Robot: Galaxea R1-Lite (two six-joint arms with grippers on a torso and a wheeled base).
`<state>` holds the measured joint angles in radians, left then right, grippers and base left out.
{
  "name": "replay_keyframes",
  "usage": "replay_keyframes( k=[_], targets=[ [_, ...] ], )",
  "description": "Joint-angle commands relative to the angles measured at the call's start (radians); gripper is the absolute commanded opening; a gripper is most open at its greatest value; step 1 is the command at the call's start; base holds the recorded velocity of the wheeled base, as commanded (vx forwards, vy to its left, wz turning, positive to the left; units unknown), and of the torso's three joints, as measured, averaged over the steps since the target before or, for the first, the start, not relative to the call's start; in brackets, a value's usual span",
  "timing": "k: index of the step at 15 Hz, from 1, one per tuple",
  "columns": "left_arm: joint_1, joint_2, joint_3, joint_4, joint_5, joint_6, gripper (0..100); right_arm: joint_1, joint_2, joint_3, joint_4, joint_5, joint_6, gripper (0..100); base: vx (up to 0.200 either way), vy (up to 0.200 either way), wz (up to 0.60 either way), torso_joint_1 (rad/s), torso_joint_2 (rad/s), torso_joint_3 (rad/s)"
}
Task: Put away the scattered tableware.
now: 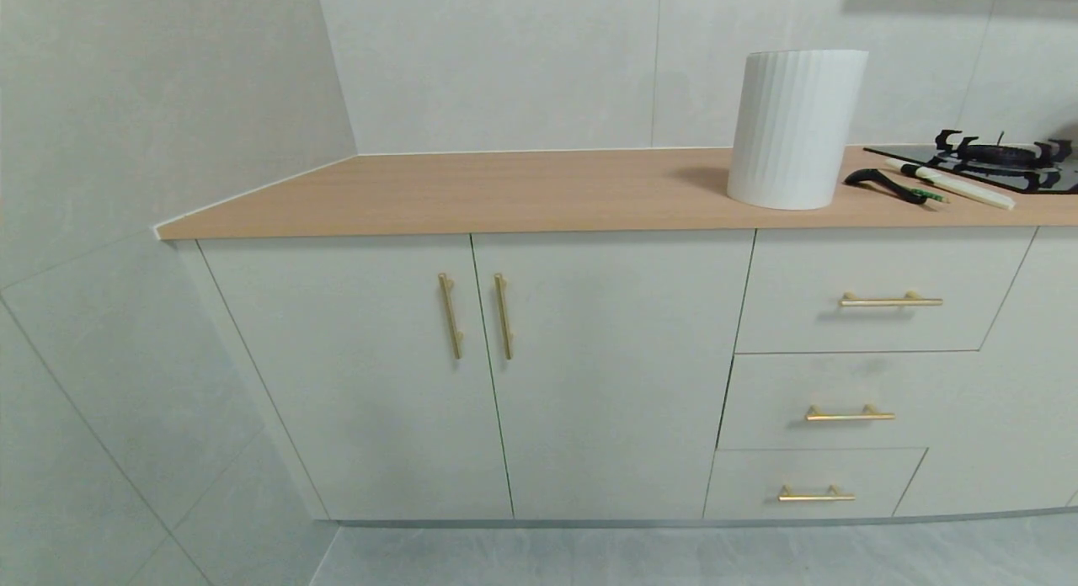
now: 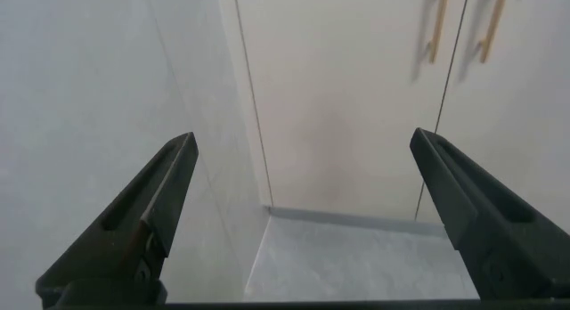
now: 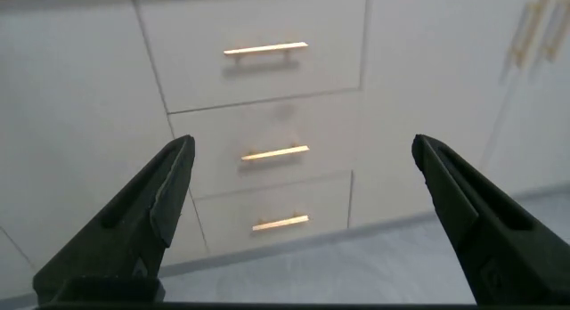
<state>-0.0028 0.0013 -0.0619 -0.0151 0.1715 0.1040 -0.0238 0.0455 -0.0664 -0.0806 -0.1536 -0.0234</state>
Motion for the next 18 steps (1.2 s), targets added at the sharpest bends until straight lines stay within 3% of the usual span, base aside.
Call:
replay_keyframes(
  k=[1,4,5,13,18],
  targets=[
    [0.0,-0.001,0.062,-0.028,-0.072,-0.009,100,0.022,-0.046,0.066,0.024,0.074,-0.009,100,0.0,0.0,0.0,0.0,0.0,0.0],
    [0.0,-0.001,0.062,-0.022,-0.13,-0.052,100,0.022,-0.046,0.066,0.085,0.129,-0.001,100,0.0,0.0,0.0,0.0,0.0,0.0],
    [0.0,-0.001,0.06,0.029,-0.199,-0.075,100,0.025,-0.044,0.066,0.084,0.135,0.003,100,0.0,0.0,0.0,0.0,0.0,0.0],
    [0.0,-0.001,0.062,0.02,-0.199,-0.099,100,0.025,-0.046,0.066,0.084,0.137,0.007,100,0.0,0.0,0.0,0.0,0.0,0.0],
    [0.0,-0.001,0.062,0.02,-0.199,-0.092,100,0.025,-0.044,0.066,0.082,0.149,0.016,100,0.0,-0.04,0.0,0.001,0.0,0.0]
  ],
)
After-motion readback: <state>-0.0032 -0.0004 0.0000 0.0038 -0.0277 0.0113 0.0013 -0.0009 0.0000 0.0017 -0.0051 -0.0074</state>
